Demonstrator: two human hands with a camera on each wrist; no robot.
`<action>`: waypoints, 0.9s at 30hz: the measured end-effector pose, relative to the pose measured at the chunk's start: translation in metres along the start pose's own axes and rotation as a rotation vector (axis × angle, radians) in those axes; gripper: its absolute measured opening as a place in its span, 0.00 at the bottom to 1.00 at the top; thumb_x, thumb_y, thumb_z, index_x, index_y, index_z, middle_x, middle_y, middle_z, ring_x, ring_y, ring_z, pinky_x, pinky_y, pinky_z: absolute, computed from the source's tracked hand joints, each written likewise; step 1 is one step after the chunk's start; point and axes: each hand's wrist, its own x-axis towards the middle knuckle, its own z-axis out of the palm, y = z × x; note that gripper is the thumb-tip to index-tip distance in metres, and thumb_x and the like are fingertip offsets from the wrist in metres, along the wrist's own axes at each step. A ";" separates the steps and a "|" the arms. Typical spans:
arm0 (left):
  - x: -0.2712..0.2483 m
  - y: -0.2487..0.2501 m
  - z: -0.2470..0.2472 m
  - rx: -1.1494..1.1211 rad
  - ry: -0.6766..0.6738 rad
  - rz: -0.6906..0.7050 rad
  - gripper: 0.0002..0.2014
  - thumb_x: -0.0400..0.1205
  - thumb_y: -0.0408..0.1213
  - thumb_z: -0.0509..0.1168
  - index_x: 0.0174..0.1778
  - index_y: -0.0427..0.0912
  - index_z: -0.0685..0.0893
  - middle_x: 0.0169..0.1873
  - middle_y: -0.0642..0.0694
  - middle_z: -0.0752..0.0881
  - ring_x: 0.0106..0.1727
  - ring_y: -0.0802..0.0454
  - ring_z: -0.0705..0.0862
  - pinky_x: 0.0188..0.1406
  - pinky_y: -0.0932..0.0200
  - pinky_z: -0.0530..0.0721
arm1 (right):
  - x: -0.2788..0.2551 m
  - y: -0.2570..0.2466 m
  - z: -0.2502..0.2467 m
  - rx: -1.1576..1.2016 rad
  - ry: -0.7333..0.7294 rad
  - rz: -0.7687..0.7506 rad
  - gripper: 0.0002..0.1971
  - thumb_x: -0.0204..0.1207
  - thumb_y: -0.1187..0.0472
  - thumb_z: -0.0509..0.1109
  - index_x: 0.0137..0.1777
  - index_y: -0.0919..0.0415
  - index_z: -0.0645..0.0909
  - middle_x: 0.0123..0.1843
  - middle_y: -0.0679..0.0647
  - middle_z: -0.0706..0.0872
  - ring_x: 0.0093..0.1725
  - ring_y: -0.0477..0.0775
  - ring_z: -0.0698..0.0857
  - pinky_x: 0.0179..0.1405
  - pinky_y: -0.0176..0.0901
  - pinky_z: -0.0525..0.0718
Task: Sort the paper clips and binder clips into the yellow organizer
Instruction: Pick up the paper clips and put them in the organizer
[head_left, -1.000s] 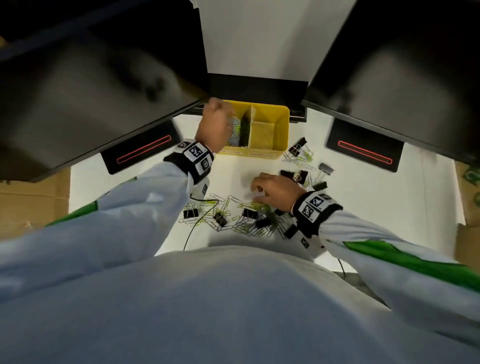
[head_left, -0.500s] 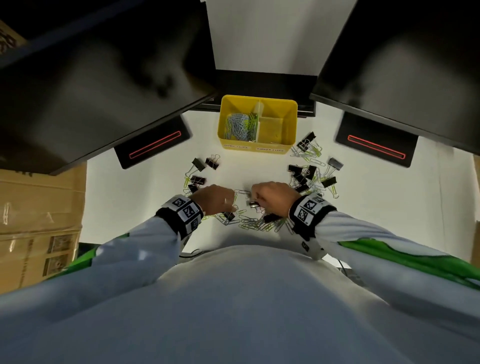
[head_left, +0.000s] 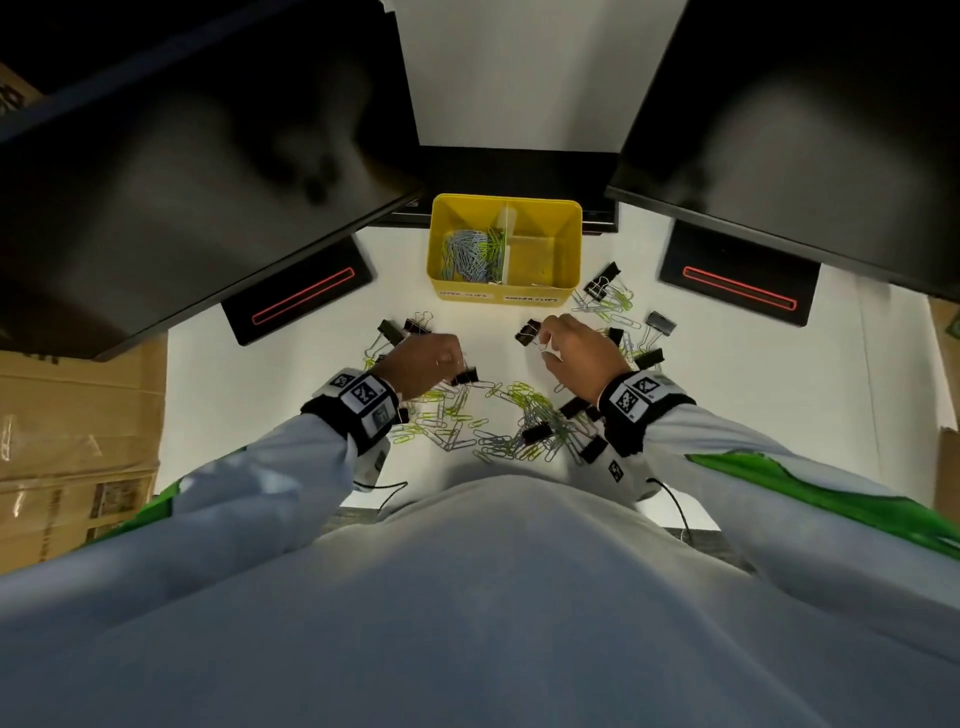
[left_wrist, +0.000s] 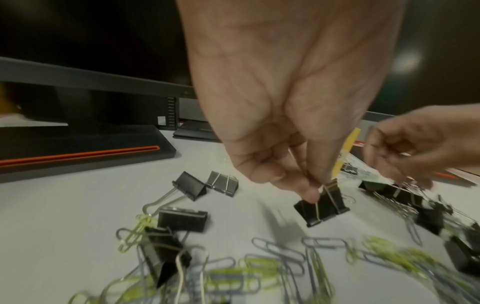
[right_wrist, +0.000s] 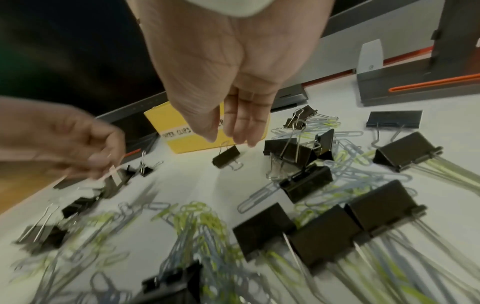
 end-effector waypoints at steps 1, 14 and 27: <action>0.005 0.002 -0.004 -0.003 0.033 -0.023 0.05 0.81 0.34 0.64 0.40 0.41 0.82 0.34 0.54 0.82 0.40 0.53 0.80 0.36 0.62 0.71 | -0.004 -0.002 0.002 -0.050 -0.037 -0.033 0.08 0.79 0.59 0.65 0.56 0.59 0.74 0.53 0.55 0.81 0.48 0.58 0.84 0.38 0.43 0.76; 0.001 -0.015 0.003 0.204 0.077 -0.114 0.26 0.75 0.53 0.73 0.60 0.41 0.74 0.54 0.42 0.80 0.53 0.45 0.82 0.52 0.48 0.81 | 0.005 -0.026 0.041 -0.290 -0.367 -0.106 0.30 0.75 0.54 0.72 0.72 0.63 0.65 0.70 0.62 0.71 0.66 0.63 0.76 0.51 0.54 0.81; -0.016 -0.026 0.050 0.463 -0.127 0.055 0.21 0.76 0.36 0.74 0.60 0.33 0.74 0.56 0.35 0.74 0.49 0.37 0.81 0.44 0.46 0.81 | 0.009 -0.029 0.034 -0.218 -0.357 -0.114 0.09 0.78 0.71 0.59 0.55 0.67 0.78 0.56 0.64 0.83 0.54 0.64 0.82 0.45 0.47 0.75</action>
